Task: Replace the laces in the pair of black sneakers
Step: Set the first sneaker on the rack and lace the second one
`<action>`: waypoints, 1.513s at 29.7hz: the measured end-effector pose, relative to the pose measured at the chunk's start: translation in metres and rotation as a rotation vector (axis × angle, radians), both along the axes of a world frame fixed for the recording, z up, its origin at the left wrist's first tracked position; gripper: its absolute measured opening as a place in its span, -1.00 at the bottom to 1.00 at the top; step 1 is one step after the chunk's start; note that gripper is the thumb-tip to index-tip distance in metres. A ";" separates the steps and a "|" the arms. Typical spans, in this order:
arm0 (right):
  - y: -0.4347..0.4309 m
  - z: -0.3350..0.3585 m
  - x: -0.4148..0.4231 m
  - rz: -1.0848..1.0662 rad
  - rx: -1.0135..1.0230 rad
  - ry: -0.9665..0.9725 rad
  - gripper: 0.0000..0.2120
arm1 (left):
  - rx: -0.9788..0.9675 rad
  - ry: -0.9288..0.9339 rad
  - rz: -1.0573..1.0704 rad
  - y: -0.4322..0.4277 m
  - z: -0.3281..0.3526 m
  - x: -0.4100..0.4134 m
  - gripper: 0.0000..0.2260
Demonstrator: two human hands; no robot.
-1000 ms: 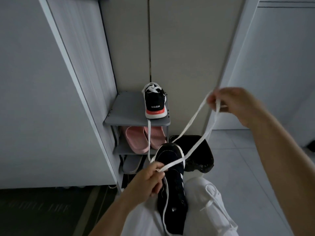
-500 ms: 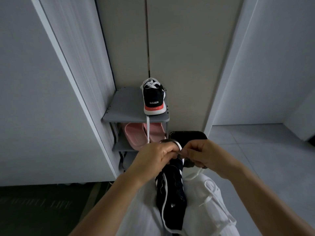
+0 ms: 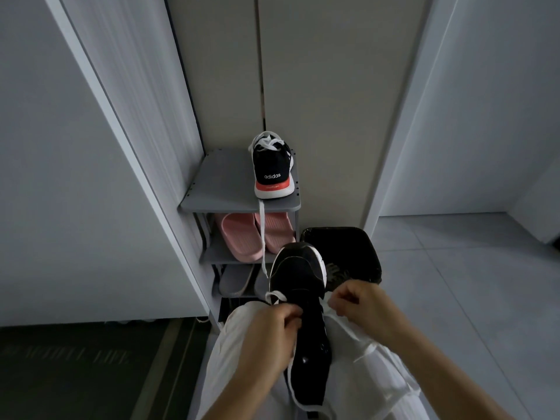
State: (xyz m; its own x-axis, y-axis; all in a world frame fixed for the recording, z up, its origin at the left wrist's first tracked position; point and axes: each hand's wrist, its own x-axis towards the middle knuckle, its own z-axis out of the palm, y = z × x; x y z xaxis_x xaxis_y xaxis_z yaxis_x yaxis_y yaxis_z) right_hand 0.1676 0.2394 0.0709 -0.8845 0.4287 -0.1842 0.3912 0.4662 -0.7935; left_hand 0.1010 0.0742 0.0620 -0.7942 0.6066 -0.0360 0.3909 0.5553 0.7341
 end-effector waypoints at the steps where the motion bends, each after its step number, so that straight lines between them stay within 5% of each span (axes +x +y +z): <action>1: -0.004 -0.005 -0.001 0.016 0.054 0.005 -0.79 | -0.021 0.013 0.017 0.002 -0.001 0.002 -0.79; 9: -0.006 -0.008 -0.003 0.108 0.271 0.070 -0.94 | 0.190 -0.288 0.132 0.018 -0.013 0.001 -0.84; 20: -0.004 0.002 -0.010 0.217 0.331 -0.021 -0.71 | 0.292 -0.313 0.140 0.017 -0.012 0.005 -0.71; 25: -0.002 0.007 -0.018 0.290 0.349 -0.022 -0.91 | 0.296 -0.255 0.131 0.017 -0.014 0.004 -0.69; 36: 0.004 0.008 -0.012 0.242 0.261 -0.043 -0.84 | 0.297 -0.296 0.170 0.015 -0.017 0.000 -0.77; 45: 0.001 0.010 -0.022 0.230 0.320 -0.003 -0.70 | 0.453 -0.715 0.302 0.022 -0.002 0.000 -0.85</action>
